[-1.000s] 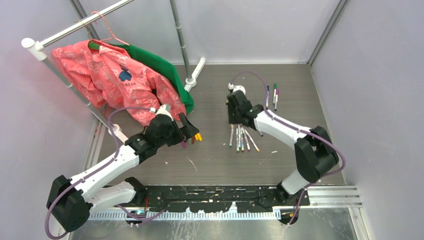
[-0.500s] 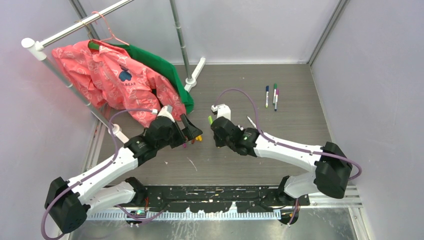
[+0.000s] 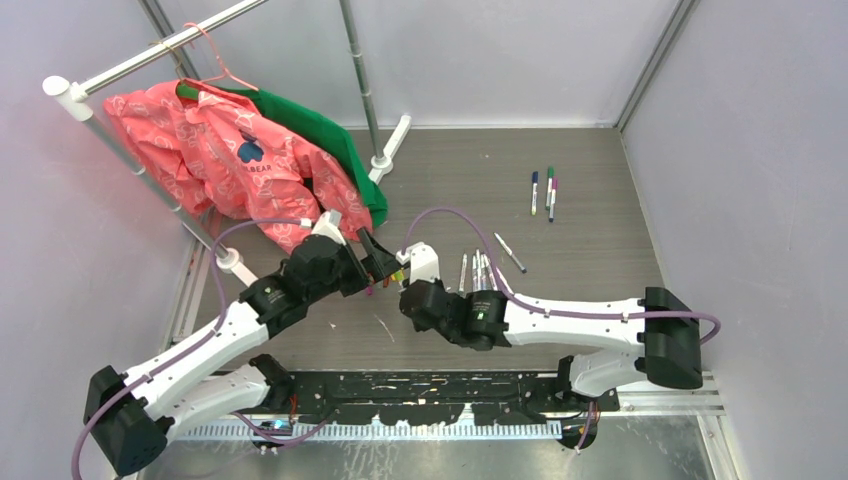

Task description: Open the pen caps

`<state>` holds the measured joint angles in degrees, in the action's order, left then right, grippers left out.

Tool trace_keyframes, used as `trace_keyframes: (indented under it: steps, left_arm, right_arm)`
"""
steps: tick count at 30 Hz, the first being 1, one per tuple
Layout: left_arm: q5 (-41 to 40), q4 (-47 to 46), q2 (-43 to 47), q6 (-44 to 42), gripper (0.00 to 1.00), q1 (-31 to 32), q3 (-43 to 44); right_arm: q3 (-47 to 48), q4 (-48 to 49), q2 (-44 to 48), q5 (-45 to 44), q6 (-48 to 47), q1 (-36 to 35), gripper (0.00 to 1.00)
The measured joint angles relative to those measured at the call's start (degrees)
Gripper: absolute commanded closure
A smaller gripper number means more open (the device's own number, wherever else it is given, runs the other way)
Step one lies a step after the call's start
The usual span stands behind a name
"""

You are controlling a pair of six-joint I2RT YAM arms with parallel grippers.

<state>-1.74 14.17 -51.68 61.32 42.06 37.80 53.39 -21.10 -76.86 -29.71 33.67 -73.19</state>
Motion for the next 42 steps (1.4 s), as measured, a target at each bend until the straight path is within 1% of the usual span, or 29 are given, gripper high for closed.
trace_keyframes:
  steps: [3, 8, 12, 14, 15, 17, 20, 24, 29, 33, 35, 39, 42]
  left_arm:
    - [0.02, 0.09, -0.42, 0.09, 0.03, 0.20, 0.00]
    - [-0.46, 0.46, -0.37, 0.90, 0.11, 0.61, -0.09]
    - [-1.33, 0.76, 0.59, 1.55, 0.22, 0.68, -0.85]
    - [-1.79, 0.85, 0.72, 1.75, 0.35, 0.68, -1.29]
    - [-1.99, 0.94, 0.70, 1.73, 0.39, 0.68, -1.51]
    - [-2.38, 1.20, 0.70, 1.84, 0.45, 0.68, -1.90]
    - [-2.75, 1.33, 0.70, 1.95, 0.57, 0.68, -2.27]
    - [-2.80, 1.55, 0.74, 2.32, 0.63, 0.70, -2.91]
    - [-3.08, 1.64, 1.84, 2.78, 0.67, 0.72, -3.93]
    - [-3.17, 1.73, 2.05, 2.89, 0.74, 0.74, -4.11]
    - [-3.19, 1.73, 2.05, 2.91, 0.80, 0.74, -4.20]
    - [-3.32, 1.73, 2.08, 2.86, 0.99, 1.01, -4.22]
    - [-3.67, 1.81, 2.08, 2.80, 1.00, 1.38, -4.35]
  right_arm:
    - [0.04, 0.20, 0.00, -0.87, 0.50, -2.12, 0.99]
    - [0.46, 0.79, -0.09, -3.41, 1.03, -5.66, 0.99]
    - [1.57, 1.44, -0.94, -4.63, 1.20, -7.48, 0.99]
    - [2.36, 1.70, -1.90, -5.01, 1.20, -8.00, 0.99]
    - [2.62, 1.88, -2.34, -5.09, 1.20, -8.11, 0.99]
    - [3.19, 1.97, -3.32, -5.38, 1.20, -8.15, 0.99]
    - [3.52, 2.25, -4.31, -5.66, 1.20, -8.15, 0.99]
    - [3.65, 2.27, -4.68, -5.86, 1.20, -8.13, 0.99]
    - [3.85, 2.71, -5.33, -5.81, 1.20, -8.15, 0.99]
    - [4.04, 3.17, -5.88, -5.79, 1.22, -8.24, 0.99]
    - [4.04, 3.41, -6.03, -5.68, 1.27, -8.26, 0.99]
    - [3.67, 4.24, -6.03, -5.55, 1.68, -8.37, 0.99]
    - [2.75, 5.35, -6.03, -5.42, 2.25, -8.44, 0.99]
